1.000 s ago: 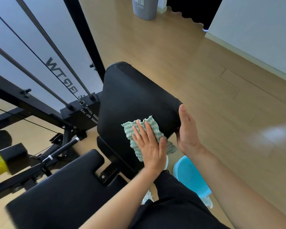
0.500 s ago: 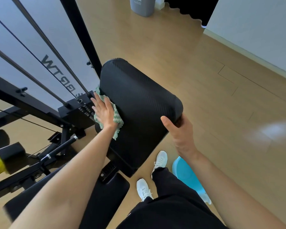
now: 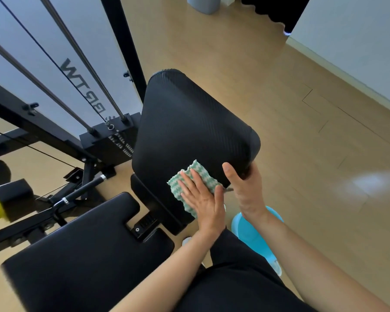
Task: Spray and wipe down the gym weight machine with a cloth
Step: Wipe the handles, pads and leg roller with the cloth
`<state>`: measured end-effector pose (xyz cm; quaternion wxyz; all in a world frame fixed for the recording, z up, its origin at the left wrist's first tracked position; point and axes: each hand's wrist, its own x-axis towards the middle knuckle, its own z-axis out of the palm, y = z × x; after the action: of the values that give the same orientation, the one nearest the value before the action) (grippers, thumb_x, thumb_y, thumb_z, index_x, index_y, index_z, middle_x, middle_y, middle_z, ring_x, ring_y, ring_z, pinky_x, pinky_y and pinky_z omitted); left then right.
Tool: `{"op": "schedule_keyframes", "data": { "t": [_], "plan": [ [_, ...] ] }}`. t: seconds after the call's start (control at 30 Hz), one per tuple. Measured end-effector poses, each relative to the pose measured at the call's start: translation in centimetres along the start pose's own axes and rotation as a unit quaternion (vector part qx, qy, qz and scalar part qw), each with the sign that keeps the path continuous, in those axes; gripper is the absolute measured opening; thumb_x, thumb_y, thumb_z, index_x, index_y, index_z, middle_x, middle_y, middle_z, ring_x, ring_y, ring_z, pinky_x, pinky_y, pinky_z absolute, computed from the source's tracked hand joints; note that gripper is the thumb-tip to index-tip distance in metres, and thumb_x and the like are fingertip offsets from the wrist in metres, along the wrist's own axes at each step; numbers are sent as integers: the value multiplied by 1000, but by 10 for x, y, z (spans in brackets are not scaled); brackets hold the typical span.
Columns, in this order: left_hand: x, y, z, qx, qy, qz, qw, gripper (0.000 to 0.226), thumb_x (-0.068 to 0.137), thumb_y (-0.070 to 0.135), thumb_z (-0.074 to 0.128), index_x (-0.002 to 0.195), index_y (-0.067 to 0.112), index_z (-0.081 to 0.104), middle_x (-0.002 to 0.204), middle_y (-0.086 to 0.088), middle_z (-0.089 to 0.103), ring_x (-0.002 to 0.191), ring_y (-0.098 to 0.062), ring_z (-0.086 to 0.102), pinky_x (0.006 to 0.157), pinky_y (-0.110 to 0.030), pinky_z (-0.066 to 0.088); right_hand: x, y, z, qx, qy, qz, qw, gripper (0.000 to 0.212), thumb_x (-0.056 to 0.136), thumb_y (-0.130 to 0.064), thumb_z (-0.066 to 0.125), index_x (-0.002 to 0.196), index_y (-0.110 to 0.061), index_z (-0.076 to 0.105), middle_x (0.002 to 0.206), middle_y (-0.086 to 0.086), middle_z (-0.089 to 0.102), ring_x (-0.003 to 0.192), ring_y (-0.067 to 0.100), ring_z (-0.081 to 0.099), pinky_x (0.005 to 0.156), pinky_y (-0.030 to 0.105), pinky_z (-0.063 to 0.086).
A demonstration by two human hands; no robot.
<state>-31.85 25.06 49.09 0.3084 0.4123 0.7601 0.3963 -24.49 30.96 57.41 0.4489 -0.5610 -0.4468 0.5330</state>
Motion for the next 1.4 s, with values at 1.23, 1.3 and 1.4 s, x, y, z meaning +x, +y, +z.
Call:
{"op": "schedule_keyframes", "data": {
  "t": [1.23,1.3,1.4],
  "plan": [
    [50,-60,-44,-51,-31,-160,985,87,90,77,25,159,44,-15,168,10,-28,155,-25,-26,122,-65,-8,-24,47,23,-69,-11,72,995,41,90,-17,78,124,-26,56,118,-13,69,104,-8,67,86,12,52],
    [83,-61,-58,-92,-7,-220,971,78,101,69,28,161,40,-12,170,4,-23,157,-30,-20,123,-65,-5,-28,57,29,-91,-15,97,991,41,88,-24,81,121,-31,57,114,-18,69,100,-12,66,82,9,51],
    [148,-61,-89,-117,17,-255,960,69,108,58,22,163,32,-12,171,-1,-21,157,-31,-19,124,-60,-8,-27,63,31,-130,-17,107,986,41,87,-32,81,120,-31,57,109,-23,67,98,-14,64,79,4,50]
  ]
}}
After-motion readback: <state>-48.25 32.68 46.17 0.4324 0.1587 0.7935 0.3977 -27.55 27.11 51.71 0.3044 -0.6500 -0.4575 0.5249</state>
